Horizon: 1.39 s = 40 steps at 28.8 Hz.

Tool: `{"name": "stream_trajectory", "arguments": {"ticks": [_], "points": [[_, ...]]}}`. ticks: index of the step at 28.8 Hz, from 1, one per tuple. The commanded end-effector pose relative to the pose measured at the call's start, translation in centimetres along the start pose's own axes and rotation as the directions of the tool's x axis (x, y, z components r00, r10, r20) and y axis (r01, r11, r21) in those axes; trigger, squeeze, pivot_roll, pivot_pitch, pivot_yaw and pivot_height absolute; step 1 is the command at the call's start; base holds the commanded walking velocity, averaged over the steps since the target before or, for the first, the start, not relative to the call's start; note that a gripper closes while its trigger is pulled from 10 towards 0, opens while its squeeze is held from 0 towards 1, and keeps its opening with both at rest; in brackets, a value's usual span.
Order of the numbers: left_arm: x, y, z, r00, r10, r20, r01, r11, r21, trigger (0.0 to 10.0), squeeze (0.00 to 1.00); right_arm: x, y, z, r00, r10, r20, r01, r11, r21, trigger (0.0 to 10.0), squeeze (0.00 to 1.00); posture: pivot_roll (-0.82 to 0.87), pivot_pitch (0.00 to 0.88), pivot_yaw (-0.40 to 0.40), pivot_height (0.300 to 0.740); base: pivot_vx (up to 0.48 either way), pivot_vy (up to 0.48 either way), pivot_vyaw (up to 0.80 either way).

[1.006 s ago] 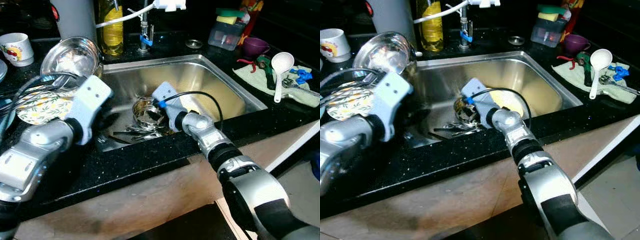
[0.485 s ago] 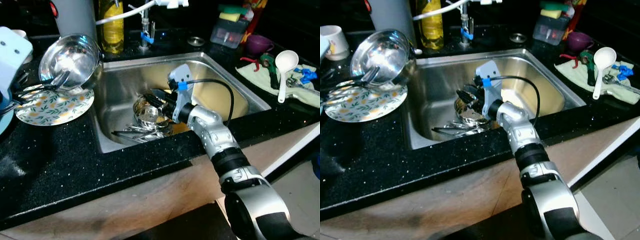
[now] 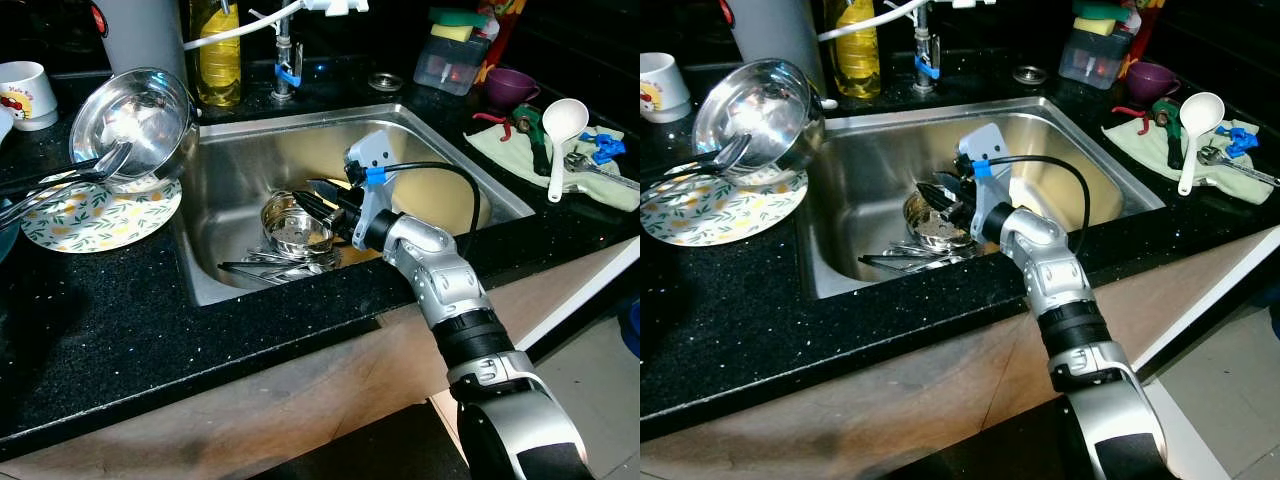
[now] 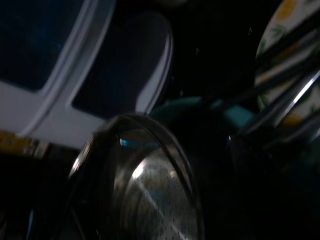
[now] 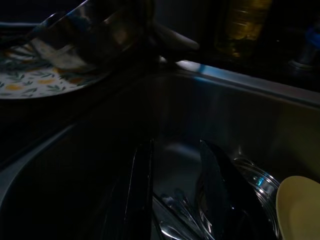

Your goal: Kitchen organization

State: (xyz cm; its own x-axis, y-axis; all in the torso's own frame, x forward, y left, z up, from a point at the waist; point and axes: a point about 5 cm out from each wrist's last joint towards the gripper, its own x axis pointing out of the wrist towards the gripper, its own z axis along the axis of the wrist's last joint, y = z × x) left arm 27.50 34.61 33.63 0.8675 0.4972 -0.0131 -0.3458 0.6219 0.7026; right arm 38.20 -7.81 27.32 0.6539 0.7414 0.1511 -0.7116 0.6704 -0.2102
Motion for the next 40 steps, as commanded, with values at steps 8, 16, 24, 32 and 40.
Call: {"name": "stream_trajectory", "arguments": {"ticks": [8, 16, 24, 32, 40], "points": [[0.2, 0.1, -2.3, 0.992, -0.025, -0.127, 0.02, 0.999, -0.035, 9.5, 0.0, -0.7, 0.4, -0.4, 0.999, 0.006, -0.035, -0.007, 1.0, -0.022, 10.0, 0.0, 0.02, 0.179, -0.074, 0.74, 0.0, 0.0, 0.0], [0.1, -0.3, -2.1, 0.991, -0.05, -0.121, 0.043, 0.997, -0.062, 0.0, 0.0, -1.0, 0.3, -0.2, 0.999, -0.004, -0.036, 0.003, 1.0, -0.031, 10.0, 0.0, 0.02, 0.175, -0.068, 0.74, 0.0, 0.0, 0.0], [0.1, -0.3, -2.0, 0.992, -0.051, -0.117, 0.044, 0.997, -0.06, 0.0, 0.0, -1.1, 0.2, -0.1, 0.999, -0.016, -0.04, 0.015, 0.999, -0.034, 10.0, 0.0, 0.02, 0.179, -0.069, 0.74, 0.0, 0.0, 0.0], [0.1, 0.0, -1.5, 0.996, -0.025, -0.086, 0.022, 0.999, -0.035, 0.0, 0.0, -1.1, 0.0, 0.0, 0.999, -0.025, -0.037, 0.023, 0.999, -0.037, 10.0, 0.0, 0.02, 0.184, -0.07, 0.74, 0.0, 0.0, 0.0], [0.0, 1.6, 0.6, 0.994, 0.091, 0.054, -0.09, 0.996, -0.009, 0.0, 0.0, -1.1, -0.1, 0.1, 0.999, -0.031, -0.036, 0.029, 0.999, -0.039, 10.0, 0.0, 0.02, 0.185, -0.072, 0.74, 0.0, 0.0, 0.0]]}}
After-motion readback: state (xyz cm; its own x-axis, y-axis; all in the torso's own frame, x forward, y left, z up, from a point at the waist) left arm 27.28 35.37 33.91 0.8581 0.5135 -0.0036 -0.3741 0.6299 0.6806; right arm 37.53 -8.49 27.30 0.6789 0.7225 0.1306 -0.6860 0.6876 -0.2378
